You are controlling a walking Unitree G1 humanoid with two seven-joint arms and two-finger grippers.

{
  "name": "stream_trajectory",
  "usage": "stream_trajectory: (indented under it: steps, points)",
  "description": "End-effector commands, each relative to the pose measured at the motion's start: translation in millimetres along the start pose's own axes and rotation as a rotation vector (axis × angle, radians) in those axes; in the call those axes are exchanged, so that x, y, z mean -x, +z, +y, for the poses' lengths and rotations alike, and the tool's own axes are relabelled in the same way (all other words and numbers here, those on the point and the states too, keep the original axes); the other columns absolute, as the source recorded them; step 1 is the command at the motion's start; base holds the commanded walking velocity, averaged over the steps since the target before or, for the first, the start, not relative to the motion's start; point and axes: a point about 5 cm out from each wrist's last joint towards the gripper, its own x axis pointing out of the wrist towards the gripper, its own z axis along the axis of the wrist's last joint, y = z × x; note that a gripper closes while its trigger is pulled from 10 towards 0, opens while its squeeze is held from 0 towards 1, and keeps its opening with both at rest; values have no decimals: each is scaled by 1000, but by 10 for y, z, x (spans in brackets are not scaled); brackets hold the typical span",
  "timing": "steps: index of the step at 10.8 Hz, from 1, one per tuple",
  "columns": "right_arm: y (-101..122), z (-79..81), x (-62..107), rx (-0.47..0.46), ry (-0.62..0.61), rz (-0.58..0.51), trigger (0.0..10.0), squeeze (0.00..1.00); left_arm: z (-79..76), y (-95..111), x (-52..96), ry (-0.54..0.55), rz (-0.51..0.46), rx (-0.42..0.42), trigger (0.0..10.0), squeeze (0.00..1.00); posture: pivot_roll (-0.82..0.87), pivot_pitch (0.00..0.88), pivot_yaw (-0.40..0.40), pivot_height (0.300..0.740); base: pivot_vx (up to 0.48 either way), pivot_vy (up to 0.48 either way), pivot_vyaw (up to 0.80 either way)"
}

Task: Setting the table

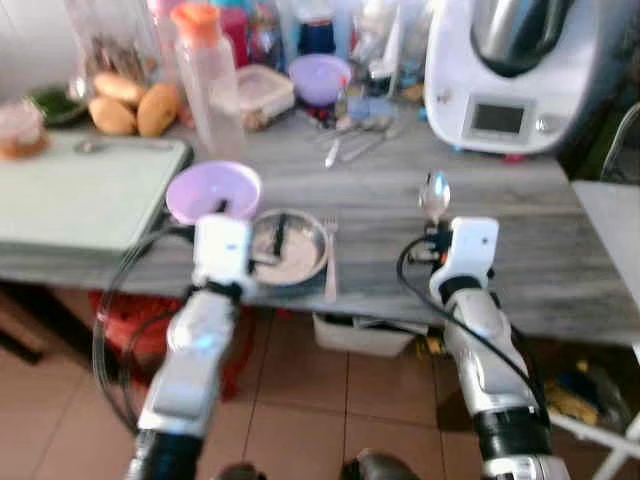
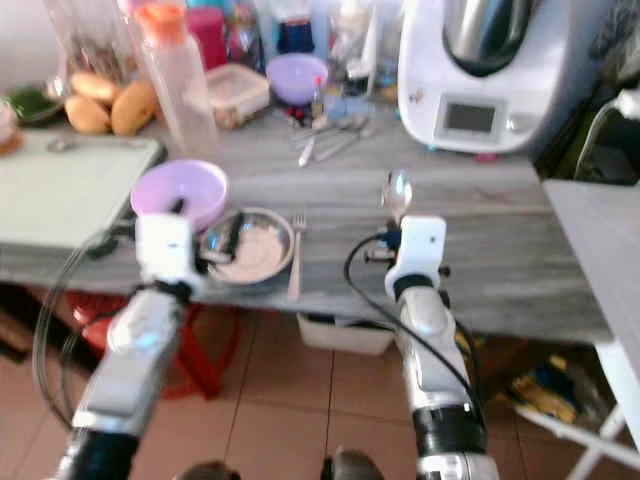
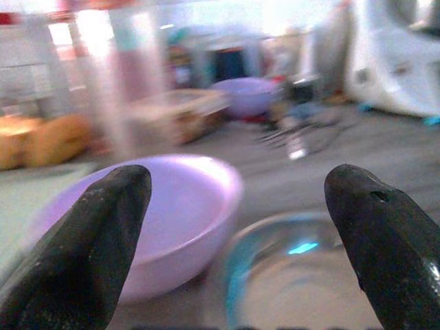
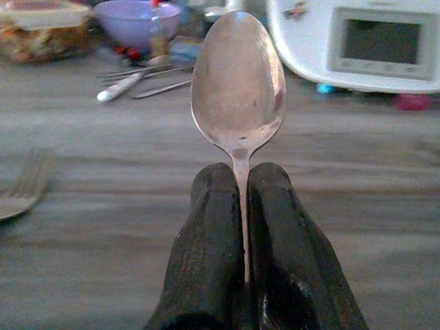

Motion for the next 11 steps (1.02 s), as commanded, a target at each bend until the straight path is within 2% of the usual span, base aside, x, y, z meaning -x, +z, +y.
stream_trajectory:
  steps: [1,2,3,4,5,6,7,8,9,11]
  points:
    - [59,40,-12,-6,6,-24,10000,0,86,-25,54,34,19,-27,10000,0,45,0,-13,740,0,0,0]
    - [49,-35,-24,-31,-29,-8,10000,0,190,-120,150,85,84,-28,10000,0,49,0,-12,740,0,0,0]
    - [72,-83,-64,-58,-49,-1,10000,0,218,-147,216,74,100,-47,10000,0,54,0,-8,740,0,0,0]
    - [88,-142,-139,-135,-91,24,10000,0,289,-225,347,66,156,-92,10000,0,63,0,-6,740,0,0,0]
    - [108,-125,-193,-134,-87,36,10000,0,310,-258,426,41,184,-110,10000,0,71,0,-6,740,0,0,0]
    - [94,-57,-250,-203,-80,87,10000,0,313,-265,458,28,200,-112,10000,0,84,0,-8,740,0,0,0]
    - [82,-14,-269,-226,-69,109,10000,0,310,-258,474,22,203,-117,10000,0,92,0,-11,740,0,0,0]
    - [18,126,-307,-253,-36,194,10000,0,266,-225,518,-29,195,-151,10000,0,99,0,-11,740,0,0,0]
    - [-18,184,-305,-265,-25,232,10000,0,274,-230,543,-32,208,-144,10000,0,103,0,-12,740,0,0,0]
    - [-81,197,-263,-253,-29,286,10000,0,284,-217,586,-30,215,-139,10000,0,110,0,-17,740,0,0,0]
